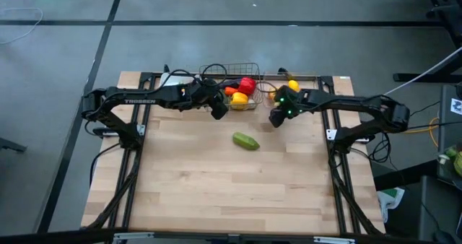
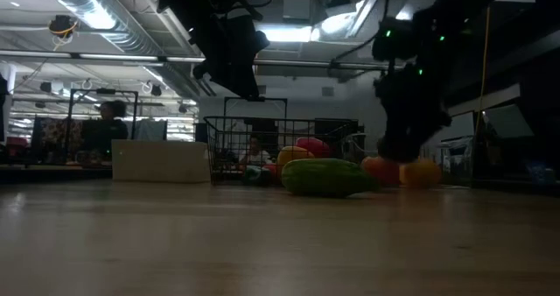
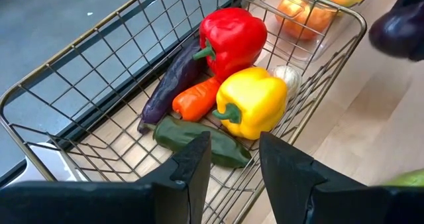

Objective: Sort produce into baskets
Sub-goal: Put the plum into the wire basket

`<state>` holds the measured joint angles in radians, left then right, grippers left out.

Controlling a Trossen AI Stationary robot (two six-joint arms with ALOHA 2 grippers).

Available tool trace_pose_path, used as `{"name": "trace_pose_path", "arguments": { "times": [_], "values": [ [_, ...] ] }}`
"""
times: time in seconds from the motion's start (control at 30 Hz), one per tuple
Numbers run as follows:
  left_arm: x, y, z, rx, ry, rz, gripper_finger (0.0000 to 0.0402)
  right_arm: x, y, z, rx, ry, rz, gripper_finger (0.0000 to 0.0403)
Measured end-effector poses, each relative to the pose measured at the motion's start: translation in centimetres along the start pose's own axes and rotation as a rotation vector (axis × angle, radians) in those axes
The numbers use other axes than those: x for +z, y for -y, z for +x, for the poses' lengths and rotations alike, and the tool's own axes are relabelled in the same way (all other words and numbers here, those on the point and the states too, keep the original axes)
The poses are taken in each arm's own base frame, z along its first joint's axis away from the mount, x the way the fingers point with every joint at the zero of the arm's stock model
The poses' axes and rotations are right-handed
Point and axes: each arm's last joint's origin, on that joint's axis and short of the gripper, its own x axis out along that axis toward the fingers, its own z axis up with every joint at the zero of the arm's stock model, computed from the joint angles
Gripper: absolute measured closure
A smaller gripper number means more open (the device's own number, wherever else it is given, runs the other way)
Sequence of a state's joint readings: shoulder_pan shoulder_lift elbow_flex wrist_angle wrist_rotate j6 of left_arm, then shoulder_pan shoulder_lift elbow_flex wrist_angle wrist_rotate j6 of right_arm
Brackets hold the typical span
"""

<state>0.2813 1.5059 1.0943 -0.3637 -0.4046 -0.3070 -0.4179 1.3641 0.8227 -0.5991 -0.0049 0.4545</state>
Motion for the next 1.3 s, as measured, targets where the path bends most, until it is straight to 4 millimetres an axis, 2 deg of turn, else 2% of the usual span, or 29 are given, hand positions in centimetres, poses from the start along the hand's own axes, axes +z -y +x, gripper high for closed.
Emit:
{"name": "trace_pose_path", "arguments": {
  "times": [0.3,0.6,0.77,1.0,1.3],
  "values": [
    [0.0,0.0,0.0,0.000,0.000,0.000,0.0276,1.3,-0.8,-3.8,0.176,0.263,0.004,0.0107],
    [0.0,0.0,0.0,0.000,0.000,0.000,0.0276,3.2,-1.6,-4.6,0.247,0.479,-0.036,0.0107],
    [0.0,0.0,0.0,0.000,0.000,0.000,0.0276,3.8,-1.7,-5.0,0.208,0.576,-0.066,0.0107],
    [0.0,0.0,0.0,0.000,0.000,0.000,0.0276,5.2,-2.3,-3.9,0.194,0.629,-0.120,0.0107],
    [0.0,0.0,0.0,0.000,0.000,0.000,0.0276,8.1,-3.5,-0.9,0.057,0.578,-0.217,0.0107]
  ]
}}
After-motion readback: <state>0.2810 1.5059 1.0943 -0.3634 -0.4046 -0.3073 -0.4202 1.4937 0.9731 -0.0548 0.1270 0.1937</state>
